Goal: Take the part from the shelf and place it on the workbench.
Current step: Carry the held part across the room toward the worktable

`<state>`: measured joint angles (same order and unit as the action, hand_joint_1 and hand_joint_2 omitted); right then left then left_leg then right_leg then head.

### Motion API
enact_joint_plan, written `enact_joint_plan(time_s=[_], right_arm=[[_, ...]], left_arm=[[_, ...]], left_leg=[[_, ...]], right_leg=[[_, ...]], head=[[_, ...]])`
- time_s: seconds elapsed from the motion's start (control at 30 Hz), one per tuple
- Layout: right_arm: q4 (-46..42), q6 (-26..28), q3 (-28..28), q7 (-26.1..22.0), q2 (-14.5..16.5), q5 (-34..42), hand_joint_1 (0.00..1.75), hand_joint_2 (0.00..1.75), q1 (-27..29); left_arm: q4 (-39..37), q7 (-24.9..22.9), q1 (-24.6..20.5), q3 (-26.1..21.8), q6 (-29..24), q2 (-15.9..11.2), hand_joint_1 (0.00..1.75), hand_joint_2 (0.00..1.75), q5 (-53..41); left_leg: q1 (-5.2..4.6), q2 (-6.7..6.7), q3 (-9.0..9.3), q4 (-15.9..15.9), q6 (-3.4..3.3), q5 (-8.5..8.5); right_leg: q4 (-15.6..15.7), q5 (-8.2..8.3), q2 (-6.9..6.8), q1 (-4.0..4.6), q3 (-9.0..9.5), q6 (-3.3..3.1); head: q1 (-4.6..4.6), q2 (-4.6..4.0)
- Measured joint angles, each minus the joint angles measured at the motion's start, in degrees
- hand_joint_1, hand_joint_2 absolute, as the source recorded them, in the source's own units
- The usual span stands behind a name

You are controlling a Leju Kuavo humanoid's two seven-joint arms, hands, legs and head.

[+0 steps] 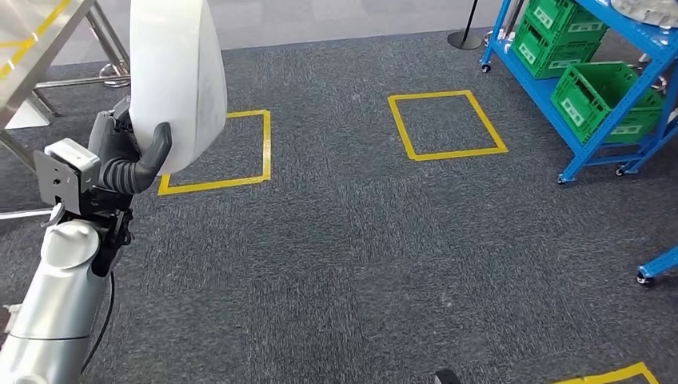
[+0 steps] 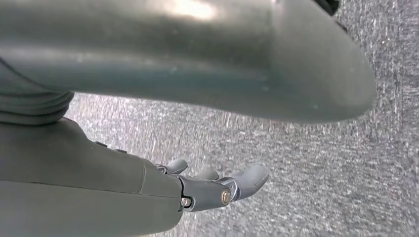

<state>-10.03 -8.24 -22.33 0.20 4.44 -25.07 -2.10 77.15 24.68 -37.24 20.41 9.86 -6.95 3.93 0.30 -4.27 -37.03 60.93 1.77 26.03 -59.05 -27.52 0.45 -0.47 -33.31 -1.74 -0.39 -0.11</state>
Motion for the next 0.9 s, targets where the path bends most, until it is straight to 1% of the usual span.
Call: enact_joint_plan(time_s=[0.03,0.07,0.1,0.13,0.17,0.2,0.3,0.33,0.37,0.43,0.47,0.5,0.53,0.57,0.6,0.63,0.67,0.7,0.73,0.77,0.8,0.83,0.87,0.9], right_arm=[[0.0,0.0,-0.1,-0.1,0.0,0.1,0.0,0.0,0.0],[0.0,0.0,-0.2,-0.2,0.0,0.3,0.0,0.0,0.1],[0.0,0.0,-0.3,-0.3,0.0,0.4,0.0,0.0,0.2],[0.0,0.0,-0.4,-0.5,0.0,0.4,0.0,0.0,0.2],[0.0,-0.1,-0.5,-0.5,0.0,0.4,0.0,0.0,0.3],[0.0,-0.1,-0.5,-0.5,0.0,0.4,0.0,0.0,0.3],[0.0,-0.1,-0.5,-0.6,0.0,0.4,0.0,0.0,0.3],[0.0,-0.1,-0.6,-0.6,0.0,0.4,0.0,0.0,0.2],[0.0,-0.2,-0.7,-0.6,0.0,0.2,0.0,0.0,0.2],[0.0,-0.4,-0.8,-0.6,0.0,-0.3,0.0,0.0,0.1],[0.0,-0.4,-0.8,-0.6,0.0,-0.6,0.0,0.0,0.1],[0.0,-0.5,-0.8,-0.5,0.1,-0.7,0.0,0.0,0.0],[0.0,-0.5,-0.8,-0.5,0.1,-0.7,0.0,0.0,0.0],[0.0,-0.6,-0.8,-0.5,0.1,-0.7,0.0,0.0,0.1],[0.0,-0.6,-0.8,-0.5,0.1,-0.7,0.0,0.0,0.2],[0.0,-0.6,-0.8,-0.5,0.1,-0.7,0.0,0.0,0.2],[0.0,-0.6,-0.8,-0.5,0.1,-0.7,0.0,0.0,0.3],[0.0,-0.6,-0.8,-0.5,0.1,-0.7,0.0,0.0,0.3],[0.0,-0.6,-0.8,-0.5,0.1,-0.6,0.0,0.0,0.3],[0.0,-0.5,-0.9,-0.5,0.1,-0.6,0.0,0.0,0.2],[0.0,-0.5,-0.9,-0.5,0.1,-0.5,0.0,0.0,0.2],[0.0,-0.4,-0.9,-0.5,0.1,-0.4,0.0,0.0,0.1],[0.0,-0.4,-0.9,-0.5,0.1,-0.3,0.0,0.0,0.1],[0.0,-0.3,-1.0,-0.4,0.1,-0.2,0.0,0.0,0.0]], left_arm=[[-0.1,-0.1,-0.1,0.0,0.0,0.1,1.75,1.75,0.0],[-0.2,-0.2,-0.2,0.1,0.0,0.2,1.75,1.75,-0.1],[-0.4,-0.4,-0.3,0.1,0.0,0.4,1.75,1.75,-0.2],[-0.5,-0.6,-0.3,0.2,0.0,0.6,1.75,1.75,-0.3],[-0.6,-0.7,-0.3,0.2,0.0,0.7,1.75,1.75,-0.3],[-0.6,-0.7,-0.3,0.2,0.0,0.7,1.75,1.75,-0.4],[-0.6,-0.7,-0.3,0.2,0.0,0.8,1.75,1.75,-0.4],[-0.8,-0.9,-0.5,0.2,0.0,0.8,1.75,1.75,-0.5],[-0.9,-1.0,-0.9,0.2,0.0,0.9,1.75,1.75,-0.7],[-1.5,-1.3,-1.9,0.3,0.0,0.9,1.75,1.75,-1.0],[-1.7,-1.3,-2.2,0.3,0.0,0.8,1.75,1.75,-1.0],[-1.9,-1.2,-2.5,0.3,0.0,0.7,1.75,1.75,-1.0],[-2.0,-1.2,-2.7,0.3,0.0,0.7,1.75,1.75,-1.0],[-2.1,-1.2,-2.9,0.3,0.1,0.8,1.75,1.75,-1.0],[-2.3,-1.2,-3.0,0.3,0.1,0.8,1.75,1.75,-1.0],[-2.5,-1.2,-2.9,0.4,0.2,0.9,1.75,1.75,-1.0],[-2.7,-1.2,-2.9,0.4,0.3,0.9,1.75,1.75,-1.0],[-2.9,-1.2,-2.9,0.5,0.3,0.9,1.75,1.75,-1.0],[-3.1,-1.2,-3.0,0.5,0.4,0.9,1.75,1.75,-1.0],[-3.3,-1.1,-3.2,0.6,0.5,0.9,1.75,1.75,-1.0],[-3.5,-1.0,-3.6,0.6,0.7,1.0,1.75,1.75,-1.0],[-3.8,-0.9,-4.0,0.7,0.8,1.2,1.75,1.75,-1.0],[-4.2,-0.7,-4.4,0.8,0.9,1.4,1.75,1.75,-0.9],[-4.6,-0.5,-4.7,0.9,1.0,1.5,1.75,1.75,-0.9]], left_leg=[[-0.03,1.56,-1.14,2.5,0.1,1.5],[-0.06,2.76,-2.64,5.8,0.24,3.36],[-0.01,3.27,-4.2,9.4,0.37,5.02],[0.03,3.44,-5.39,12.1,0.46,6.16],[0.05,3.5,-6.13,13.7,0.52,6.78],[0.06,3.51,-6.38,14.3,0.54,6.93],[0.06,3.52,-6.45,14.5,0.55,6.94],[0.07,4.07,-4.73,11.5,0.53,5.22],[-0.05,5.24,-2.54,7.5,0.19,3.55],[-0.31,6.57,1.76,-0.6,-0.96,-0.01],[-0.36,6.47,2.16,-1.6,-1.63,-0.13],[-0.24,5.62,2.07,-1.7,-2.04,-0.33],[-0.07,5.05,2.05,-1.8,-2.31,-0.48],[-0.01,4.43,1.95,-1.8,-2.46,-0.55],[0.02,3.77,1.83,-1.8,-2.56,-0.6],[0.01,3.05,1.73,-1.8,-2.59,-0.64],[0.01,2.31,1.66,-1.7,-2.57,-0.67],[0.03,1.63,1.62,-1.7,-2.52,-0.72],[0.07,0.94,1.61,-1.6,-2.43,-0.78],[0.14,0.3,1.58,-1.6,-2.29,-0.85],[0.12,-0.35,1.48,-1.5,-2.03,-0.92],[0.12,-0.93,1.32,-1.4,-1.7,-1.04],[0.15,-1.47,1.16,-1.5,-1.32,-1.19],[0.18,-1.98,1.05,-1.7,-0.9,-1.38]], right_leg=[[0.2,0.13,-0.56,0.01,0.02,-0.33],[0.2,0.13,-1.08,0.12,-0.01,-0.53],[0.2,0.11,-1.65,0.19,-0.05,-0.62],[0.2,0.08,-2.09,0.23,-0.09,-0.65],[0.2,0.07,-2.38,0.25,-0.12,-0.67],[0.1,0.07,-2.5,0.25,-0.14,-0.67],[0.1,0.07,-2.56,0.25,-0.15,-0.67],[0.0,-0.02,-3.17,0.24,-0.14,-0.58],[-0.2,-0.2,-4.04,0.41,-0.14,-0.31],[-0.5,-0.66,-6.51,0.72,-0.05,0.62],[-1.0,-1.12,-6.46,0.77,-0.12,1.16],[-2.1,-1.95,-5.6,0.62,-0.52,1.58],[-4.4,-3.35,-4.06,0.44,-1.54,1.9],[-8.0,-5.14,-2.37,0.27,-3.13,2.14],[-12.0,-6.86,-1.37,0.21,-5.05,2.27],[-15.3,-7.95,-0.92,0.18,-6.75,2.33],[-16.9,-8.02,-0.74,0.16,-7.66,2.32],[-16.2,-6.97,-0.62,0.13,-7.44,2.25],[-13.2,-5.07,-0.36,0.07,-6.12,2.14],[-9.0,-3.06,0.45,-0.04,-4.16,2.01],[-5.2,-1.64,1.44,-0.08,-2.37,1.93],[-2.5,-0.8,2.16,-0.1,-1.1,1.83],[-1.1,-0.61,2.63,-0.03,-0.53,1.71],[-0.9,-0.65,2.43,0.11,-0.47,1.54]], head=[[-0.1,0.0],[-0.2,0.0],[-0.22,0.0],[-0.22,0.0],[-0.22,0.0],[-0.22,0.0],[-0.22,0.0],[-0.22,0.0],[-0.18,0.0],[-0.11,0.0],[-0.06,0.0],[-0.02,0.0],[0.07,0.0],[0.16,0.0],[0.23,0.0],[0.27,0.0],[0.28,0.0],[0.28,0.0],[0.28,0.0],[0.28,0.0],[0.27,0.0],[0.26,0.0],[0.25,0.0],[0.25,0.0]])
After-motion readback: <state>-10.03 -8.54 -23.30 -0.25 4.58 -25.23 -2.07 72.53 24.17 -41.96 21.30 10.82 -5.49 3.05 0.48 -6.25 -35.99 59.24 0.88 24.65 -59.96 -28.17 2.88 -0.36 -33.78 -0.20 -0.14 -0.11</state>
